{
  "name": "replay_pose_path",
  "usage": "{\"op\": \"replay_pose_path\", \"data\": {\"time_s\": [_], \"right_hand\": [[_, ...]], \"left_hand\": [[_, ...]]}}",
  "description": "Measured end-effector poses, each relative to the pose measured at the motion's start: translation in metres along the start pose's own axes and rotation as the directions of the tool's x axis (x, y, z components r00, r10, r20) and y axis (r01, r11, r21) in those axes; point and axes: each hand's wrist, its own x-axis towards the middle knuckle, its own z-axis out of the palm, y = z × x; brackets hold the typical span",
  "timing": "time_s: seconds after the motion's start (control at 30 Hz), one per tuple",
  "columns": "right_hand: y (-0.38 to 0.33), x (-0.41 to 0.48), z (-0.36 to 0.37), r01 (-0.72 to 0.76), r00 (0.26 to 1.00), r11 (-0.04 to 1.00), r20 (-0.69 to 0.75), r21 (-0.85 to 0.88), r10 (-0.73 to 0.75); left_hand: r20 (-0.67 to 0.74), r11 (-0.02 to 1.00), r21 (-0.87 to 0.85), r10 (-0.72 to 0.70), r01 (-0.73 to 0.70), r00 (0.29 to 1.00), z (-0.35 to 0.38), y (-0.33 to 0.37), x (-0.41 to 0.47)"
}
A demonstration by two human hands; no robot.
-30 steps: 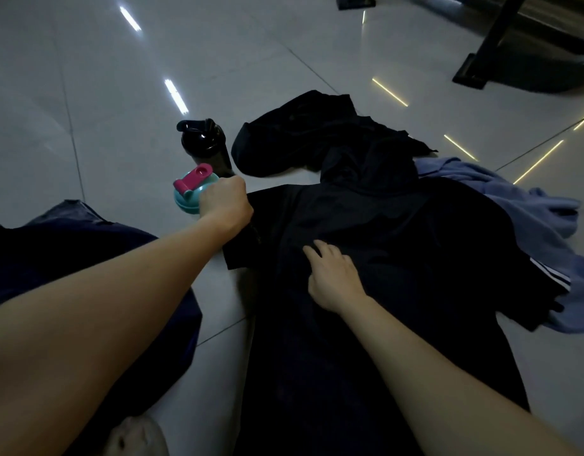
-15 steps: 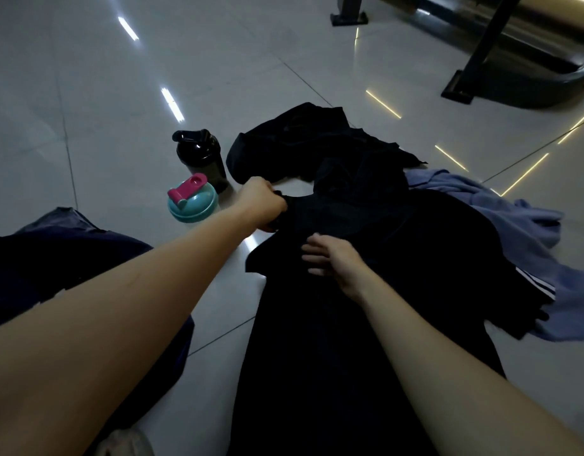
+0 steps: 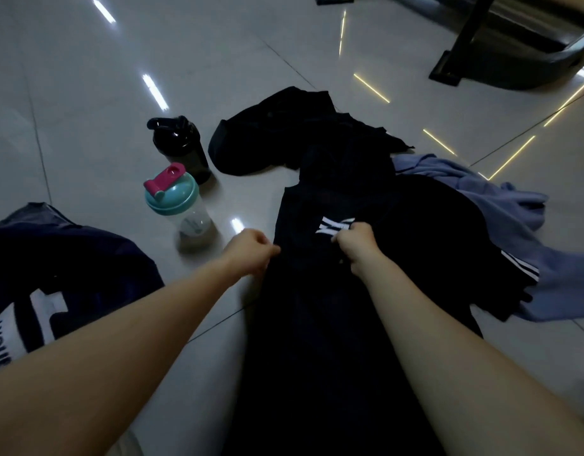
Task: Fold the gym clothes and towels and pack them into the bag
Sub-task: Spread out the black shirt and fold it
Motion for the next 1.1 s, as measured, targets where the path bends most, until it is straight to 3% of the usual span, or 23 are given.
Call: {"op": "replay_pose_path", "data": {"time_s": [0.13, 0.3, 0.47, 0.53, 0.67, 0.9, 0.97, 1.1], "right_hand": [[-0.017, 0.005, -0.003, 0.154, 0.987, 0.985, 0.041, 0.077, -0.158], [-0.023, 0.010, -0.016, 0.239, 0.968, 0.970, 0.069, 0.037, -0.241], [-0.005, 0.028, -0.025, 0.168, 0.978, 0.961, -0.083, -0.219, -0.190], [0.007, 0.036, -0.028, 0.141, 0.976, 0.948, -0.119, -0.286, -0.181], [0.013, 0.027, -0.030, 0.117, 0.964, 0.886, -0.165, -0.448, -0.210], [0.053, -0.041, -0.041, 0.082, 0.914, 0.732, -0.242, -0.677, -0.327], [0.075, -0.057, -0.032, 0.075, 0.952, 0.737, -0.171, -0.671, -0.252], [0.101, -0.096, -0.005, 0.092, 0.993, 0.758, 0.116, -0.646, -0.022]], "left_hand": [[0.279, 0.933, 0.332, 0.043, -0.138, 0.959, 0.023, -0.033, -0.017], [0.242, 0.854, 0.455, 0.154, -0.252, 0.958, 0.050, -0.041, -0.039], [0.265, 0.750, 0.603, 0.134, -0.273, 0.955, 0.065, -0.041, -0.050], [0.289, 0.745, 0.604, 0.128, -0.284, 0.949, 0.066, -0.043, -0.049], [0.352, 0.834, 0.464, 0.135, -0.298, 0.926, 0.057, -0.049, -0.044], [0.458, 0.899, 0.394, -0.013, -0.190, 0.889, 0.045, -0.086, -0.071], [0.490, 0.917, 0.368, -0.052, -0.152, 0.870, 0.047, -0.096, -0.087], [0.548, 0.929, 0.350, -0.101, -0.118, 0.830, 0.051, -0.105, -0.128]]}}
